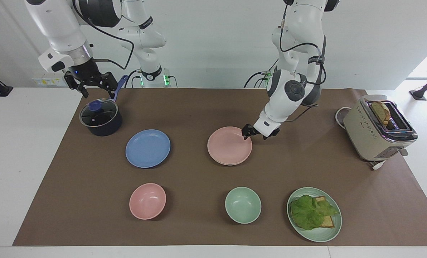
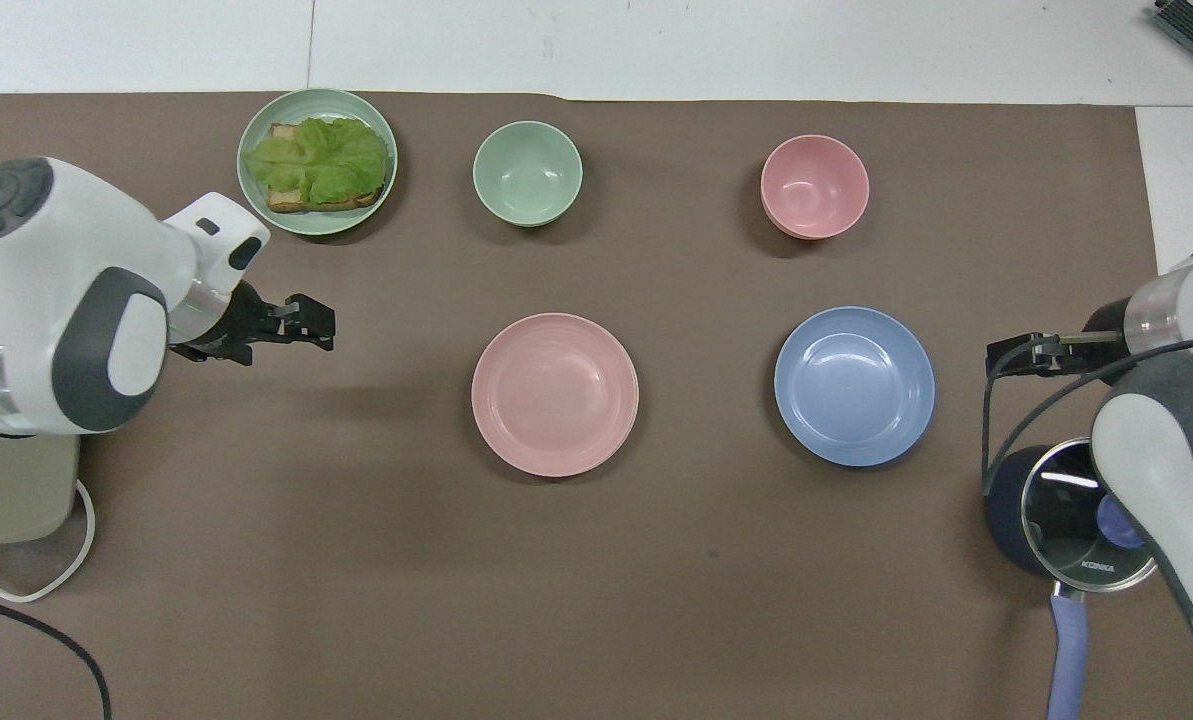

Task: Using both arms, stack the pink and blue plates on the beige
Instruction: 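Release the pink plate and withdraw the left gripper while the right gripper reaches, then grasp the blue plate's rim with the right gripper while the left gripper retracts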

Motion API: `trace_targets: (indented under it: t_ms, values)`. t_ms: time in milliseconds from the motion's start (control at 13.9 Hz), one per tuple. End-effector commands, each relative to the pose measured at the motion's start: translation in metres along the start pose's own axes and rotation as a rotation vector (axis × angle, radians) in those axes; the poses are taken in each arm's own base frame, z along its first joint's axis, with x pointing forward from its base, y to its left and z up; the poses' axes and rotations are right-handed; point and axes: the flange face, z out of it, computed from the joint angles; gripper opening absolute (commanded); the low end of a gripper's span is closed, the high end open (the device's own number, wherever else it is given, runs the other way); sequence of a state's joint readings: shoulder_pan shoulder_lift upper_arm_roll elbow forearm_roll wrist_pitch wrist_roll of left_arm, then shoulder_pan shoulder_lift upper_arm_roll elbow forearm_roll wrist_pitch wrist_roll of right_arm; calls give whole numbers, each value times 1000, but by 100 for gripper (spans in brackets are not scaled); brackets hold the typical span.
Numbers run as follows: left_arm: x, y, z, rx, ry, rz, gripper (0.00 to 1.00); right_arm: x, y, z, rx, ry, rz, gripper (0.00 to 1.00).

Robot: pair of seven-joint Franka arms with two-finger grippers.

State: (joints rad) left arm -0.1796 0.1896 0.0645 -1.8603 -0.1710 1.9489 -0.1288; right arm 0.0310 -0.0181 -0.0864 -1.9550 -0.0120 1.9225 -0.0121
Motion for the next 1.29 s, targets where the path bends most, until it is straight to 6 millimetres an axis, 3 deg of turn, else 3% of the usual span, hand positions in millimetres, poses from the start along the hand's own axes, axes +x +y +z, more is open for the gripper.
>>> trace_targets:
  t_ms: [0, 143, 287, 574, 1004, 1148, 1219]
  values:
    - [4, -34, -16, 35, -5, 43, 100, 13, 4, 33, 28, 1, 27, 100]
    - [6, -54, -31, 33, 18, 43, 100, 18, 3, 53, 25, 18, 24, 100]
    - [2, -63, -60, 73, 18, 59, 100, 26, 2, 89, 33, -1, 25, 100]
    - [-7, -61, -116, 113, -5, 74, 100, 28, -8, 151, 65, -15, 33, 100]
    - [-35, -58, -166, 123, 32, 81, 100, 16, -1, 177, 84, -35, -23, 100]
    - [-44, -55, -194, 119, 64, 83, 100, 16, 1, 178, 97, -34, -53, 78]
    - [-47, -56, -200, 117, 69, 79, 100, 16, 5, 179, 100, -34, -50, 59]
